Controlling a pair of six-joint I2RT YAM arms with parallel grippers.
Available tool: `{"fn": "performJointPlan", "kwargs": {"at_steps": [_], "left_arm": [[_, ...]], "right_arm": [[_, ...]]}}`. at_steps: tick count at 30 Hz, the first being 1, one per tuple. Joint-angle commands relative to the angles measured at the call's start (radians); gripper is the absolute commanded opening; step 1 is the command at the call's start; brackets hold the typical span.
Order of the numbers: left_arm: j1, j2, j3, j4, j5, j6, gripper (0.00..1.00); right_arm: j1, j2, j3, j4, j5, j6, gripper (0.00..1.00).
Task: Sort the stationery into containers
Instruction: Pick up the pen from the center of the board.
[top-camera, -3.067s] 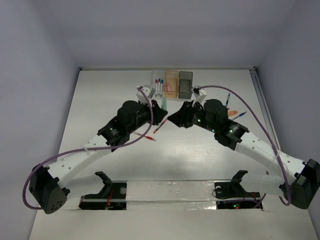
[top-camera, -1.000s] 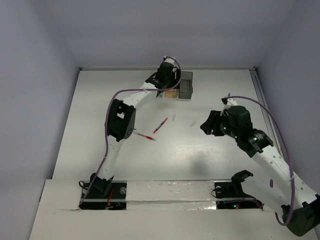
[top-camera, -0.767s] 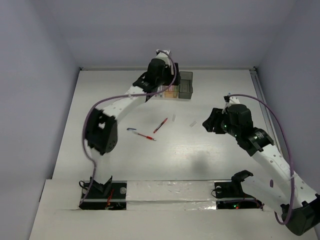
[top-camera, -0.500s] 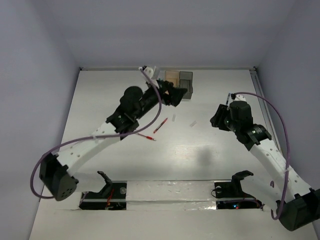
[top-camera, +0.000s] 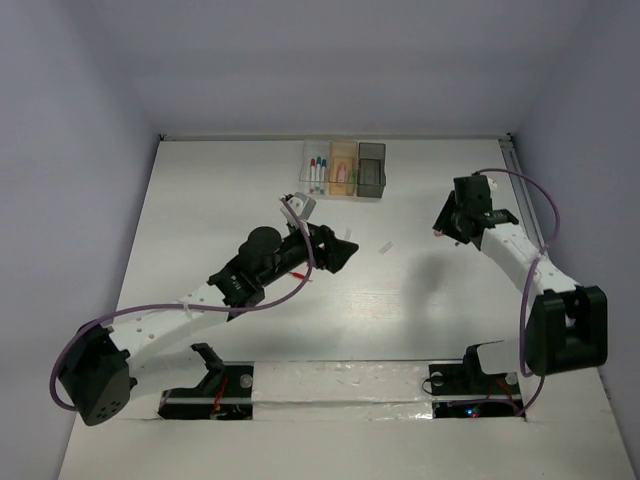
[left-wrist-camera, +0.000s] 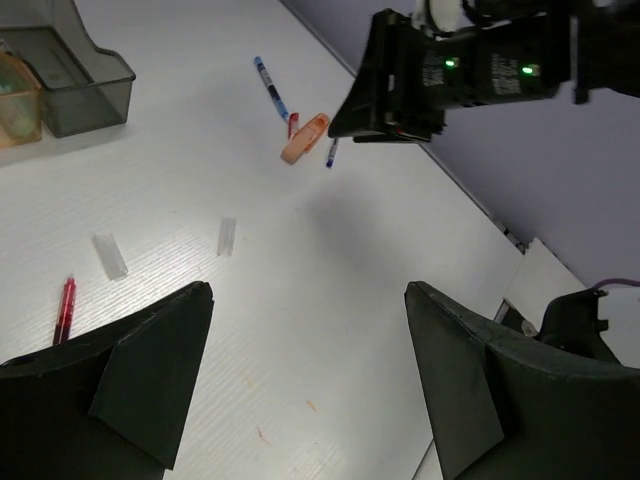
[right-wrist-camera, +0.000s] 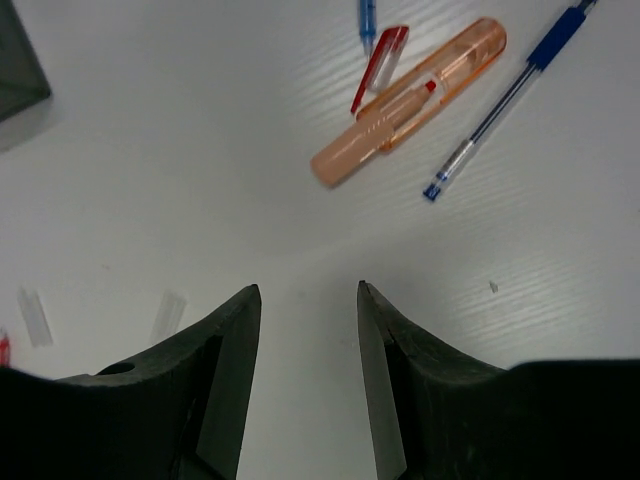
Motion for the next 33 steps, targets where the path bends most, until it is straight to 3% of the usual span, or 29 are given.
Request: {"fn": "performJointPlan", "kwargs": {"at_steps": [1,9,14,22,27,33], "left_arm": [[-0.008,-0.060,-0.046,0.136,0.039,0.003,0.75],[-0.017,-0.078,-0.108,0.169,0.030,0.063,0.76],[-0.085,-0.107,-0.126,0.146,-0.049,0.115,0.80],[-0.105,-0.127,-0.137,0.144,-0.075,0.120,0.89],[-0.114,-0.121,-0.140,0.152,-0.076,0.121,0.90],[-0.114,-0.115,-0.137,0.152,-0.079,0.124,0.90]], "right_arm": [[-0.024,0.094,0.095,0.059,0.107,0.024,0.49],[-0.042,0.282,0.233,0.015,0.210,0.047,0.56],[-0.061,0.374,0.285,-0.002,0.204,0.055,0.56],[-0.070,0.484,0.319,-0.002,0.181,0.067,0.53],[-0.070,0.510,0.318,0.008,0.158,0.075,0.46],[-0.070,0.526,0.307,0.015,0.149,0.080,0.45]]}}
